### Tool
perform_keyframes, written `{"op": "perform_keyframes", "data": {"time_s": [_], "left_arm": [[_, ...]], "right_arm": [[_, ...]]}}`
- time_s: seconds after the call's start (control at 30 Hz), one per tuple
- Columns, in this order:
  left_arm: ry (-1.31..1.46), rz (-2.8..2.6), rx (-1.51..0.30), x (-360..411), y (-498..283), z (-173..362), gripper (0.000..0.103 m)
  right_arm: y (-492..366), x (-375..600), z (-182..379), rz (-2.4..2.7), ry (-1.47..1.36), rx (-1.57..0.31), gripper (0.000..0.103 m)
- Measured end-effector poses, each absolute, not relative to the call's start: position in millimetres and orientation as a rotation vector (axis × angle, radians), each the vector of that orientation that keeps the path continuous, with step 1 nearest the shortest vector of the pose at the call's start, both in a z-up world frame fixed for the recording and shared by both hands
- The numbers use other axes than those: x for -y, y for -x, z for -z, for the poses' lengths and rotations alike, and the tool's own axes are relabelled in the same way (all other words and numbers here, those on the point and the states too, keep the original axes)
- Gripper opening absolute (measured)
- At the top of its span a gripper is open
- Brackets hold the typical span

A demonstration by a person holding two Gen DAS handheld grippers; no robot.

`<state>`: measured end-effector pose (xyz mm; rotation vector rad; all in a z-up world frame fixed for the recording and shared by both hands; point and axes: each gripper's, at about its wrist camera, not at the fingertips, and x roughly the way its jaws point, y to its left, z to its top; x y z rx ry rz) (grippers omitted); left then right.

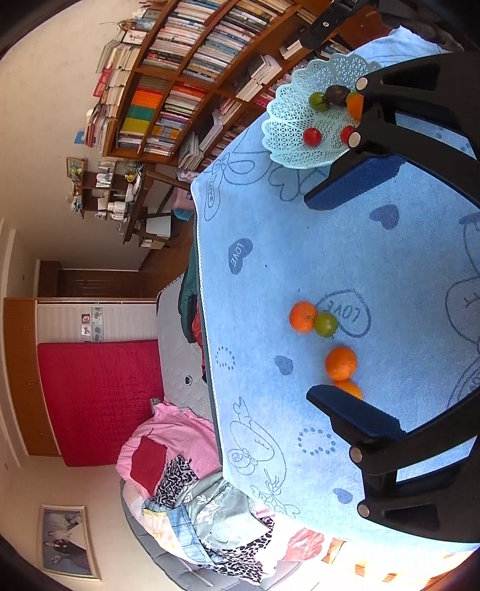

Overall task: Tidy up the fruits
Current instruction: 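Withdraw both open tools from the basket toward the remaining fruit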

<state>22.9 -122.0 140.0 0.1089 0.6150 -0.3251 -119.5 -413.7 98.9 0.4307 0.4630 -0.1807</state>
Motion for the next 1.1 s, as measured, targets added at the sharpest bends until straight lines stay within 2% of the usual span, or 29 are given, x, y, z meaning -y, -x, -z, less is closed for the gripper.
{"op": "perform_keyframes", "data": {"time_s": [0.6, 1.1], "left_arm": [[-0.149, 0.156, -0.673, 50, -29, -92, 0.095], [-0.133, 0.104, -0.744, 26, -62, -59, 0.095]], "right_arm": [[92, 340, -85, 0.034, -0.352, -0.547, 0.079], [66, 287, -73, -0.045, -0.282, -0.623, 0.079]]}}
